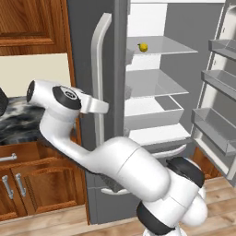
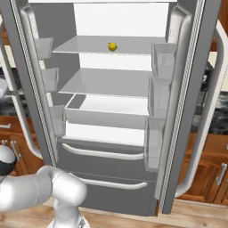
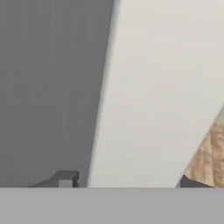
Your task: Retrieve a lemon from the fridge and place it on the cutting board with the fish.
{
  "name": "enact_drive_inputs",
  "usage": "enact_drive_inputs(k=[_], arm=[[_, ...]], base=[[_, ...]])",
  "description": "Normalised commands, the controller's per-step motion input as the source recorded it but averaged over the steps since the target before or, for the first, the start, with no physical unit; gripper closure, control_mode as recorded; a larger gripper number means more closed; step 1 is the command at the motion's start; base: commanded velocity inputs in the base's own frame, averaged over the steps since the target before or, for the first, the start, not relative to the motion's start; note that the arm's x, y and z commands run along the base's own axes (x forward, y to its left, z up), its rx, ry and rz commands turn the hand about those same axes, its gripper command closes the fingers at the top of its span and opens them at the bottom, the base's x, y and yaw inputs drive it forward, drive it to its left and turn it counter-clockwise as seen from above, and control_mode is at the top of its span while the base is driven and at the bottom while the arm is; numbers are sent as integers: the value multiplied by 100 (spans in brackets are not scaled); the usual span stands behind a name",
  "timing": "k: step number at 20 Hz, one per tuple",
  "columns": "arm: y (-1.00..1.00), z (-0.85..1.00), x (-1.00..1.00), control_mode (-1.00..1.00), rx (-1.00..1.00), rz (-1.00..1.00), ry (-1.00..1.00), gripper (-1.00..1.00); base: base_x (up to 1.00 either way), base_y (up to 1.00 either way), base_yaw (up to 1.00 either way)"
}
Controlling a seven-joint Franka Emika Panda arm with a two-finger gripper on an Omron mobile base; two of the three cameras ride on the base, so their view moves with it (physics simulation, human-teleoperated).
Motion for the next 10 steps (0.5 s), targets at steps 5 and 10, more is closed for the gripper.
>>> enact_drive_inputs(k=[5,10], arm=[[48,-4,-3,-100,-2,-10,6,-100],[16,-35,0,-100,0,-4,7,-100]], base=[[0,0,0],[0,0,0]])
